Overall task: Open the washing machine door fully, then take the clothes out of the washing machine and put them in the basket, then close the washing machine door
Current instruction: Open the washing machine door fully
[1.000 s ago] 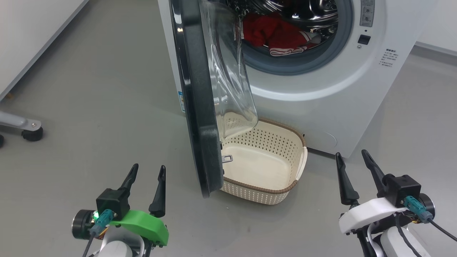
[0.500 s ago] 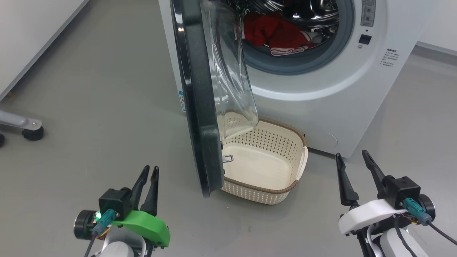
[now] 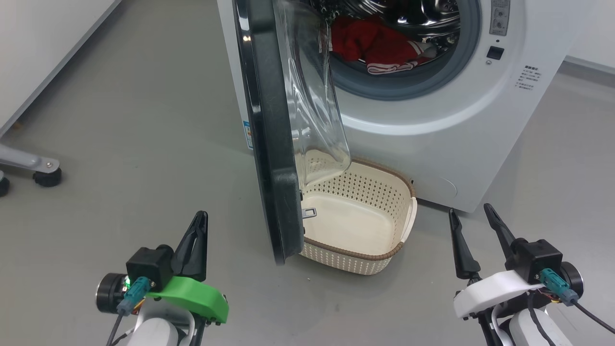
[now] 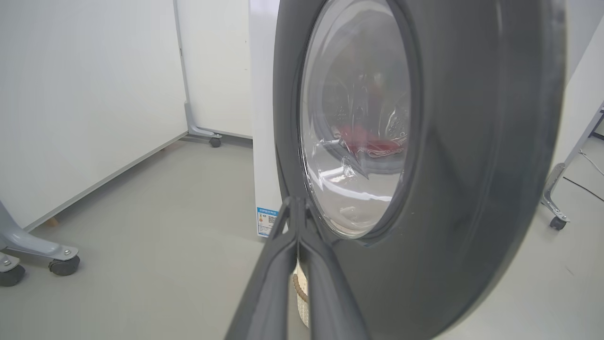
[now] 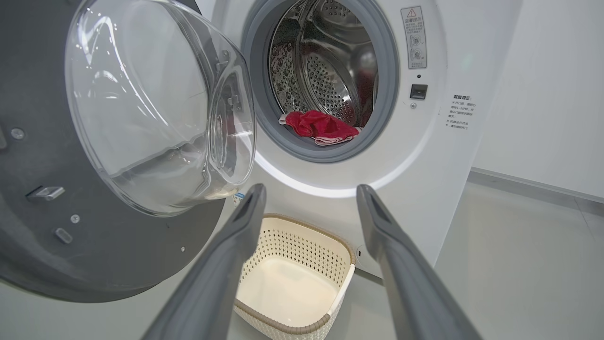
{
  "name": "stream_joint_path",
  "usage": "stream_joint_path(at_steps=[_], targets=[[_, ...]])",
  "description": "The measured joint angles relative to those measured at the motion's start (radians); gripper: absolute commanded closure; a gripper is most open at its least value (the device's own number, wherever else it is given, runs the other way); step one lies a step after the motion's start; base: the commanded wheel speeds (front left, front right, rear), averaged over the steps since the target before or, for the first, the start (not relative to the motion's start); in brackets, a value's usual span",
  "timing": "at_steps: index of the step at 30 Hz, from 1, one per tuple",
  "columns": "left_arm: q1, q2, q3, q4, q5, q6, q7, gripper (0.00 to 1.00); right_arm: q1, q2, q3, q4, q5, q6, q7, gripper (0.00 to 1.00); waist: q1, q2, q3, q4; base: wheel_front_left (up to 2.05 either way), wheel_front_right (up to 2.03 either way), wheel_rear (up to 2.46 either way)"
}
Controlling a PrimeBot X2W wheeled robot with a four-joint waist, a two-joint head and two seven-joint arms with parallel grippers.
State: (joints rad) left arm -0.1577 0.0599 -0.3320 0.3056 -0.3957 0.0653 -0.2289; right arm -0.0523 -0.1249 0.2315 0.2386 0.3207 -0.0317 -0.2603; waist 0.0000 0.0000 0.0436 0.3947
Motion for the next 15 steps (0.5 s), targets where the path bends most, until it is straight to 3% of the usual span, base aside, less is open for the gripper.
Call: stream_joint_path(at_steps=[15], targets=[[-0.146,0.013,0.026,-0.299,0.052,-0.015,-0.023,1.0,0.0,0.021,-0.022,0.002,-0.022,0.025,0.0,0.0,0.0,0.0,0.003,0.001,0.0,0.0,0.0]])
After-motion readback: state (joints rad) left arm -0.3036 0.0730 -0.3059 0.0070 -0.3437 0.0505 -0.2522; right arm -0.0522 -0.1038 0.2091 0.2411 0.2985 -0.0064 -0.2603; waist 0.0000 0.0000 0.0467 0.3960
